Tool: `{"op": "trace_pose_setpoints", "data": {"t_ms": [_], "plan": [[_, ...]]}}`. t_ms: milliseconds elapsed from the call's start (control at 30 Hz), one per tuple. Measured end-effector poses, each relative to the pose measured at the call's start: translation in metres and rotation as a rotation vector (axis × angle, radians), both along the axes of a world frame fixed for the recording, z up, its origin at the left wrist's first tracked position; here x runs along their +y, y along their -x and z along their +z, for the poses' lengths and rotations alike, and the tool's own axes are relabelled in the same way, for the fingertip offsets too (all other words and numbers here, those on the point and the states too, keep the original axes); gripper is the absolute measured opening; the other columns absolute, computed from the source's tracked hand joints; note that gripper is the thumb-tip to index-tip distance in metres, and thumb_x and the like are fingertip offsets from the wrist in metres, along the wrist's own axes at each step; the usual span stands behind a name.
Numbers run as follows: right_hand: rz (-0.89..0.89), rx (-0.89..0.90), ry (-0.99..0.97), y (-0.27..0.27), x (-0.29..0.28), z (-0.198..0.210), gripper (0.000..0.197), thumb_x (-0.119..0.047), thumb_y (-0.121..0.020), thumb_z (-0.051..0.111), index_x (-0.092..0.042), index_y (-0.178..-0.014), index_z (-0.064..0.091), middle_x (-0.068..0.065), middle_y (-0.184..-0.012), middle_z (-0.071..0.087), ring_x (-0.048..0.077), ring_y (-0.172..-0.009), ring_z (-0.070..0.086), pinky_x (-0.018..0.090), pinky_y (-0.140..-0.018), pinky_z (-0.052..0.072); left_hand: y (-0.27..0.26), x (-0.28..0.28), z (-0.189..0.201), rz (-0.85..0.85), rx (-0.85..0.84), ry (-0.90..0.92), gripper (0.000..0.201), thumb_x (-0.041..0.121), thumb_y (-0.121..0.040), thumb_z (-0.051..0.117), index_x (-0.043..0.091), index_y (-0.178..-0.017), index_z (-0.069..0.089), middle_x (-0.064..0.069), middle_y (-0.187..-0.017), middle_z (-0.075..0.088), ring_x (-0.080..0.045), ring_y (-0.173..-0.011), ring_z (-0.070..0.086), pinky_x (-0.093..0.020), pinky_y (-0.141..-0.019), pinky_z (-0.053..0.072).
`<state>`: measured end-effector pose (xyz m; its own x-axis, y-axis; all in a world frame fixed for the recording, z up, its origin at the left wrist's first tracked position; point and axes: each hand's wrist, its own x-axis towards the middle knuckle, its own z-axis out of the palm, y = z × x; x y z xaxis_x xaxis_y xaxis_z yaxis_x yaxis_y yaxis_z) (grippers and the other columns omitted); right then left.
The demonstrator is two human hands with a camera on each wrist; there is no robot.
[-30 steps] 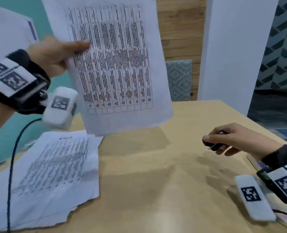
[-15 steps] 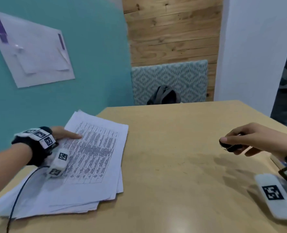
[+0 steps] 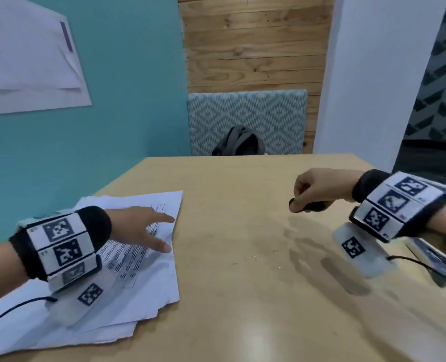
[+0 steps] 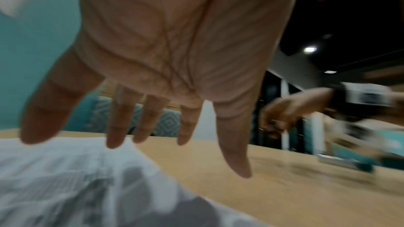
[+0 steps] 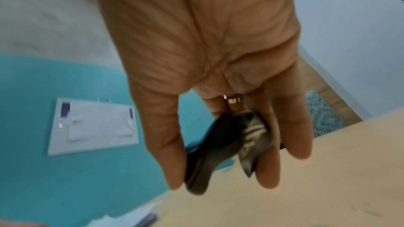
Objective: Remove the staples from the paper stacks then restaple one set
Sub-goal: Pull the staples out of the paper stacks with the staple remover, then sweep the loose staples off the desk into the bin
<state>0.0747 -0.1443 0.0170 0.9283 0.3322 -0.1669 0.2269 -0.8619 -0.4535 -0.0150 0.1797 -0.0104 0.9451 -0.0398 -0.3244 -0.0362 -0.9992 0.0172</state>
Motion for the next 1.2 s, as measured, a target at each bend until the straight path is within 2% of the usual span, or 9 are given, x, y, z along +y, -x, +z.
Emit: {"op": "trace_pose_setpoints", "data": {"t_ms": [167, 267, 333, 433, 533, 633, 733, 1067, 1200], "plan": [[0.072, -0.08, 0.277, -0.058, 0.069, -0.017, 0.046, -0.027, -0.077, 0.074, 0.006, -0.106, 0.062, 0.01, -0.088, 0.053, 0.021, -0.072, 0.046, 0.023, -0.05, 0.036, 0.008, -0.032, -0.02, -0.15, 0.136, -0.053, 0.074, 0.053, -0.079, 0.063, 0.036, -0.142, 0.029, 0.006, -0.14, 0.041, -0.014, -0.129, 0.038, -0.033, -0.107, 0.032], [0.076, -0.085, 0.344, -0.104, 0.083, -0.038, 0.036, -0.028, -0.074, 0.077, 0.004, -0.08, 0.062, 0.008, -0.071, 0.053, 0.021, -0.066, 0.048, 0.015, -0.04, 0.035, 0.01, -0.031, -0.024, -0.164, 0.144, -0.073, 0.074, 0.052, -0.077, 0.067, 0.037, -0.139, 0.031, 0.005, -0.134, 0.044, -0.015, -0.124, 0.042, -0.035, -0.103, 0.037], [0.059, -0.025, 0.461, -0.133, 0.089, -0.049, 0.03, -0.034, -0.067, 0.082, -0.009, -0.065, 0.065, 0.003, -0.066, 0.059, 0.024, -0.066, 0.058, 0.012, -0.049, 0.047, 0.01, -0.028, -0.026, -0.169, 0.141, -0.064, 0.075, 0.053, -0.075, 0.067, 0.037, -0.139, 0.031, 0.005, -0.133, 0.043, -0.016, -0.123, 0.042, -0.037, -0.102, 0.038], [0.052, -0.051, 0.548, -0.147, 0.097, -0.06, 0.035, -0.045, -0.058, 0.084, -0.022, -0.054, 0.057, 0.002, -0.061, 0.054, 0.022, -0.059, 0.053, 0.036, -0.072, 0.055, 0.01, -0.028, -0.026, -0.182, 0.127, -0.066, 0.075, 0.052, -0.074, 0.068, 0.037, -0.138, 0.032, 0.005, -0.132, 0.043, -0.016, -0.121, 0.043, -0.037, -0.101, 0.039], [0.055, -0.032, 0.557, -0.124, 0.103, -0.049, 0.038, -0.051, -0.068, 0.077, -0.018, -0.077, 0.062, 0.001, -0.081, 0.056, 0.02, -0.069, 0.054, 0.031, -0.075, 0.047, 0.01, -0.03, -0.025, -0.19, 0.128, -0.057, 0.075, 0.048, -0.075, 0.07, 0.033, -0.138, 0.033, 0.002, -0.13, 0.045, -0.019, -0.119, 0.045, -0.037, -0.1, 0.039], [0.027, -0.057, 0.476, -0.087, 0.1, -0.03, 0.078, -0.048, -0.077, 0.07, 0.003, -0.132, 0.047, 0.021, -0.133, 0.05, 0.038, -0.12, 0.05, 0.043, -0.096, 0.042, 0.009, -0.031, -0.023, -0.192, 0.128, -0.06, 0.076, 0.048, -0.074, 0.071, 0.032, -0.139, 0.034, 0.001, -0.13, 0.047, -0.019, -0.119, 0.045, -0.036, -0.1, 0.04], [0.053, -0.109, 0.383, -0.038, 0.094, -0.001, 0.075, -0.043, -0.087, 0.06, -0.004, -0.143, 0.029, 0.013, -0.147, 0.035, 0.03, -0.131, 0.037, 0.037, -0.1, 0.036, 0.009, -0.035, -0.019, -0.19, 0.146, -0.1, 0.075, 0.05, -0.077, 0.067, 0.031, -0.14, 0.032, 0.002, -0.132, 0.048, -0.018, -0.121, 0.045, -0.033, -0.101, 0.039], [0.333, 0.248, -0.465, 0.189, -0.037, 0.046, 0.052, -0.046, -0.067, 0.075, -0.029, -0.114, 0.063, -0.004, -0.114, 0.067, 0.01, -0.104, 0.065, 0.024, -0.07, 0.056, 0.037, -0.116, 0.011, -0.407, 0.023, -0.021, 0.077, 0.061, -0.08, 0.054, 0.034, -0.145, 0.021, 0.009, -0.145, 0.033, -0.012, -0.133, 0.03, -0.032, -0.11, 0.028], [0.285, -0.011, -0.88, 0.256, -0.097, 0.025, 0.046, -0.05, -0.07, 0.072, -0.029, -0.11, 0.067, 0.003, -0.112, 0.069, 0.02, -0.097, 0.069, 0.027, -0.064, 0.057, 0.079, -0.173, 0.019, -0.613, -0.044, 0.165, 0.08, 0.063, -0.077, 0.053, 0.037, -0.144, 0.02, 0.013, -0.144, 0.034, -0.008, -0.13, 0.034, -0.032, -0.109, 0.03]]}}
